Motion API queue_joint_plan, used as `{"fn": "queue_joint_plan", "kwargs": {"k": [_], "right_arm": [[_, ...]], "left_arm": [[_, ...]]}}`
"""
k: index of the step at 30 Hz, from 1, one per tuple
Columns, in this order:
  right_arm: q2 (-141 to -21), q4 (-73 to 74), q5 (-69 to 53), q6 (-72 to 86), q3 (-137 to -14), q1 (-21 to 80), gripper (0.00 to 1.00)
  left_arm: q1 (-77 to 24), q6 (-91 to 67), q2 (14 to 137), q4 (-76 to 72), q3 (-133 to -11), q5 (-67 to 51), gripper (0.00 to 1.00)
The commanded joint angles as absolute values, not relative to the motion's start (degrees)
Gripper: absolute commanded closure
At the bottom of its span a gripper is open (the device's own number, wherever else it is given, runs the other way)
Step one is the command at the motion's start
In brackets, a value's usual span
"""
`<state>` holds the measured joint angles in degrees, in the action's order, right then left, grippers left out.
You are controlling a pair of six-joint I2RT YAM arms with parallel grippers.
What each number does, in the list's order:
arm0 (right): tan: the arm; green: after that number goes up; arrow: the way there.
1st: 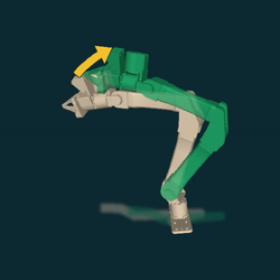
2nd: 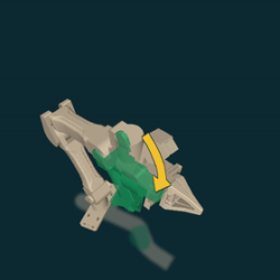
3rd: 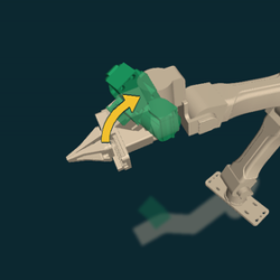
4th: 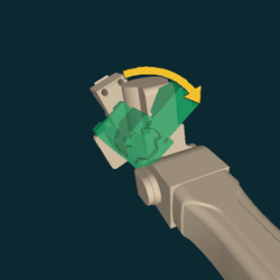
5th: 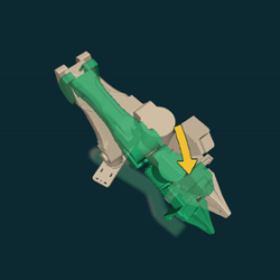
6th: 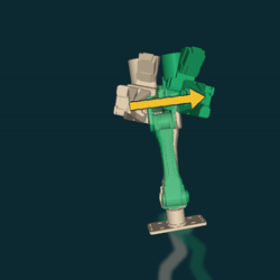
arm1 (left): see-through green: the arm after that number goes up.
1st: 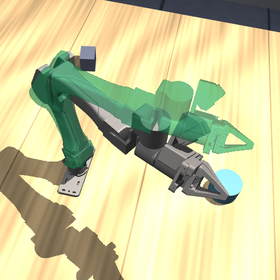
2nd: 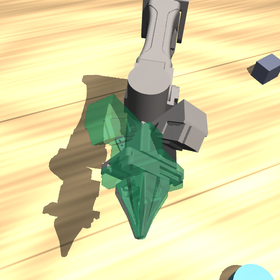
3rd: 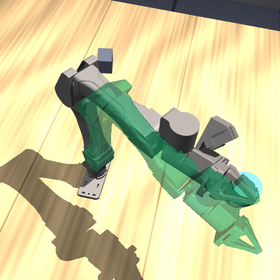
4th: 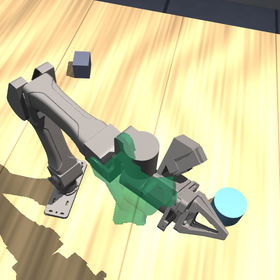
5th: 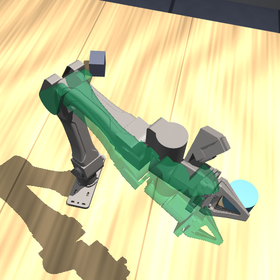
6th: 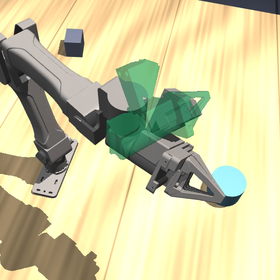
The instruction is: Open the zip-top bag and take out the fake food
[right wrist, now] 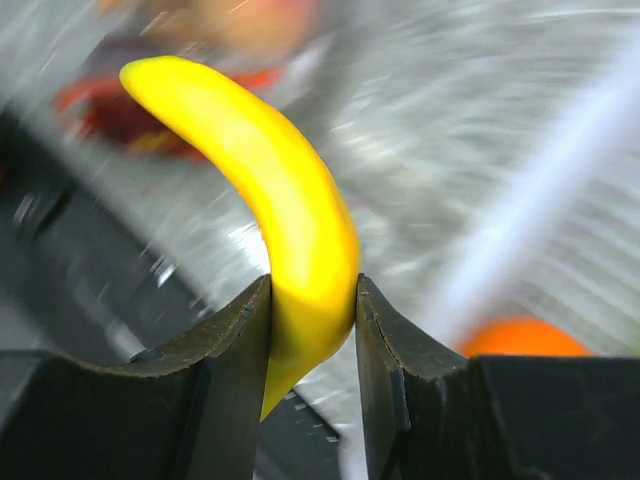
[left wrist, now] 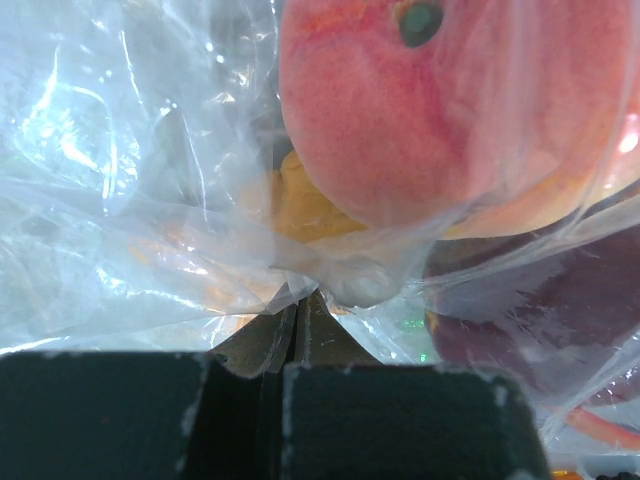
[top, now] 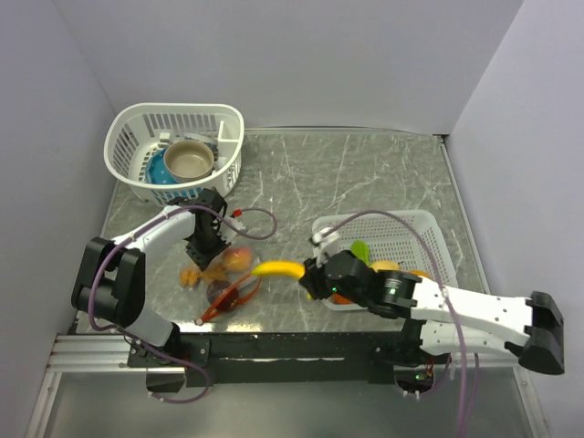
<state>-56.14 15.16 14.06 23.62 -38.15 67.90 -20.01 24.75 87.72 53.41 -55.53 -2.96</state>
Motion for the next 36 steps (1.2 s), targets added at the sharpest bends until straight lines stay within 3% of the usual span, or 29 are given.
{"fn": "queue_joint_plan", "kwargs": {"k": [1,3,6,7,8,9,10,13,17,23,28,36], "right_arm": [[-49.06,29.85,38.88,39.92,-39.9,66.27,1.0],[-48.6,39.92,51.52,48.21,-41.57,65.13,1.0],[-51.84,49.45,55.37,61.24,-43.15,60.31,1.0],[-52.99,50.96,55.46,65.18,-43.42,58.55,0.95],[-54.04,51.15,54.94,65.21,-43.33,57.93,0.85],[-56.14,48.45,53.8,63.39,-43.24,57.31,0.69],[-57.38,47.82,52.31,61.46,-43.07,57.04,0.41],[-60.38,46.94,51.51,59.17,-44.29,56.69,0.0],[-58.02,41.68,51.24,51.96,-45.52,57.39,0.0],[-54.75,17.1,47.12,32.71,-45.0,71.52,0.0],[-65.02,-0.94,30.52,18.91,-42.11,78.91,0.0],[-88.05,-21.17,13.54,7.93,-45.44,79.37,0.0]], "left_arm": [[-19.86,25.31,87.71,52.47,-55.81,-2.2,0.99],[-19.86,25.14,87.8,52.47,-55.9,-2.02,0.99],[-19.86,24.61,87.72,52.73,-56.16,-2.55,0.99],[-19.86,24.44,87.45,53.17,-56.42,-3.24,0.99],[-19.86,24.43,87.28,53.09,-56.43,-3.43,0.99],[-19.86,24.52,87.1,53.17,-56.34,-3.34,0.99],[-19.86,24.43,87.1,53.17,-56.42,-3.34,0.99],[-19.86,24.52,87.54,53.44,-56.6,-3.16,0.99],[-19.86,24.35,87.54,53.44,-56.95,-3.51,0.99],[-19.86,24.17,87.71,53.0,-56.6,-3.87,0.99],[-19.86,23.91,87.8,53.09,-56.95,-3.96,0.99],[-19.86,23.91,87.19,53.35,-56.69,-3.16,0.99]]}}
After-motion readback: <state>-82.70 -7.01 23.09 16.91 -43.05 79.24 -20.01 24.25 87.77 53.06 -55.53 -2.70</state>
